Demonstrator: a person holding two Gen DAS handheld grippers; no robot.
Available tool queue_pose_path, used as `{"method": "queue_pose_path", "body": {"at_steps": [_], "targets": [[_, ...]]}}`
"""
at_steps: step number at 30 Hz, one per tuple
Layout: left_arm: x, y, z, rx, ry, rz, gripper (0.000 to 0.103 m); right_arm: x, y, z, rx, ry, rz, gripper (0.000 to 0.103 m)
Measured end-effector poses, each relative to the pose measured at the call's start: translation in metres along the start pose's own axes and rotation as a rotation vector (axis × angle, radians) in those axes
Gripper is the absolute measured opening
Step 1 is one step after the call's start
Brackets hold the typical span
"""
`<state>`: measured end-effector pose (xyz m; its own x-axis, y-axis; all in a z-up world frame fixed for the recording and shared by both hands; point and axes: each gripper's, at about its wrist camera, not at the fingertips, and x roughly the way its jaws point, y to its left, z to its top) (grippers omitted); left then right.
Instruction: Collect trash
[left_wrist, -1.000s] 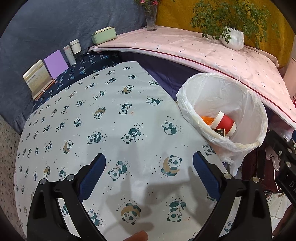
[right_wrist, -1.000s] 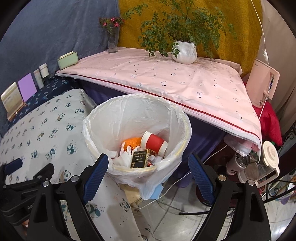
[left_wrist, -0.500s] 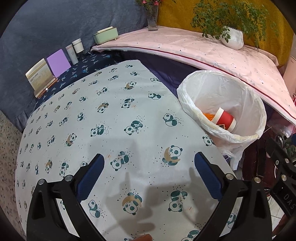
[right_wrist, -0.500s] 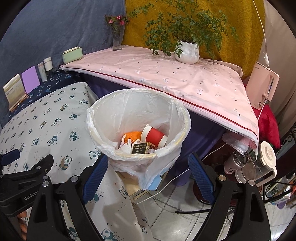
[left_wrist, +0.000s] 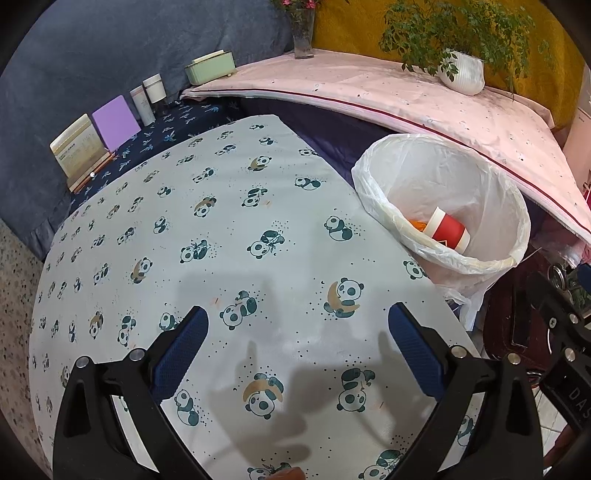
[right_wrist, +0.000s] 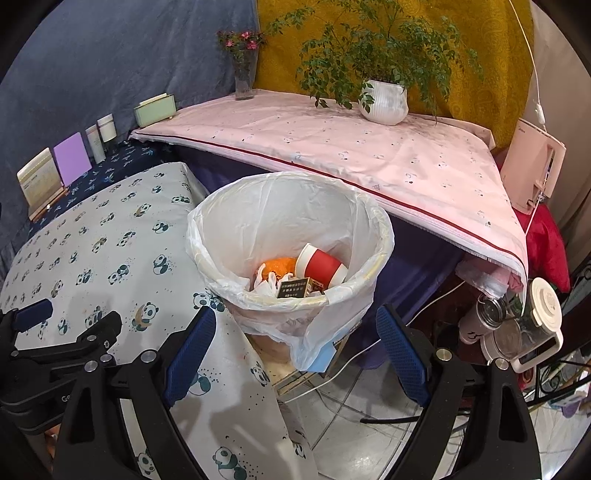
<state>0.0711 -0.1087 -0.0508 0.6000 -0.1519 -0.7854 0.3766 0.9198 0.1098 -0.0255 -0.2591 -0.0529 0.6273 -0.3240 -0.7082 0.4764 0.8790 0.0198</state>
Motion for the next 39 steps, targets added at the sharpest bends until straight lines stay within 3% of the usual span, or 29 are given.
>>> {"method": "queue_pose_path", "body": {"at_steps": [21,39], "targets": [[-0.0009,-0.002,0.0029,-0.014,-0.044,-0.029,0.094,-0.0005,-0.0003,0.0037,0.022,-0.031,0.037,0.084],[-0.0011,-0.0034,0.0025,-0.021,-0.043,0.0,0.094,0.0017,0.0001,0.0037,0.023,-0.033,0.041,0.084]]}}
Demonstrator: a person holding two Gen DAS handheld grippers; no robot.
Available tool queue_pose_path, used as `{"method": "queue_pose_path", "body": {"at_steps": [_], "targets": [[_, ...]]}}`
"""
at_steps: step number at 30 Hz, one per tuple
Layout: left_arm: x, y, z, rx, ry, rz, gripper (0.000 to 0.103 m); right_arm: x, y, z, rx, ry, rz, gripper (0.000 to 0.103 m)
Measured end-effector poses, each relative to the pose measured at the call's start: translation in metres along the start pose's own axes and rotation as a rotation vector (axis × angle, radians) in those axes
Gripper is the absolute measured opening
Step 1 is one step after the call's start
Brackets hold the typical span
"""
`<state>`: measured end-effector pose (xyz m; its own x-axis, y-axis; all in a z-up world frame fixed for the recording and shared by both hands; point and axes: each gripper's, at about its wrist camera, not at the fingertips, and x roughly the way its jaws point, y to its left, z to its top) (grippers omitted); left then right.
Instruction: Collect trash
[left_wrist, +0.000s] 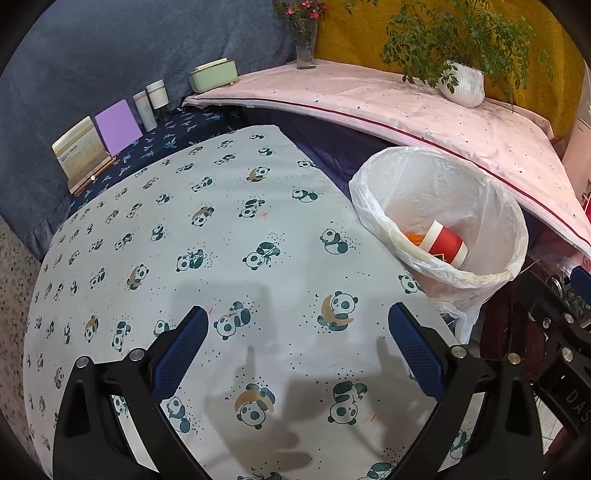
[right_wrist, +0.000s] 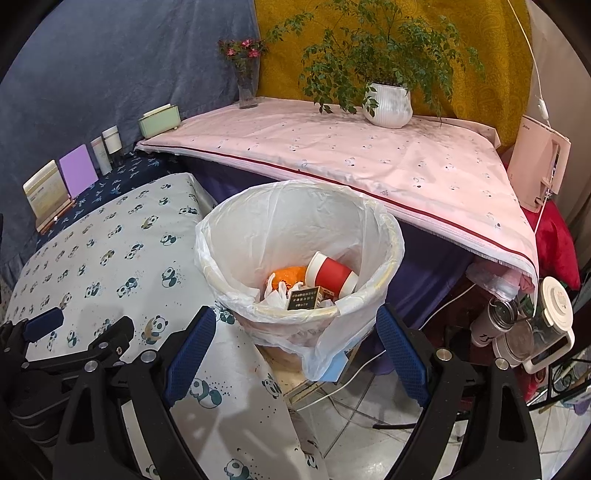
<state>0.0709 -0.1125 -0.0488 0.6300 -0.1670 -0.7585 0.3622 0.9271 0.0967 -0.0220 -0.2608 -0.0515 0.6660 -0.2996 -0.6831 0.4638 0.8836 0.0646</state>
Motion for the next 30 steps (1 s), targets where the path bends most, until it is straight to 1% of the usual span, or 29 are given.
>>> {"method": "queue_pose_path", "body": {"at_steps": [23,30], "targets": [[-0.0026,0.0001,0.0011,0.008,-0.004,0.001,0.094,0.001,0.0001,-0.0018,0.0,0.001,-0.001,0.084],[-0.0005,-0.0002,0.0016,0.001,-0.001,-0.027,0.094,0.0008,-0.0007,-0.0018,0.008,-0.004,0.005,0.084]]}}
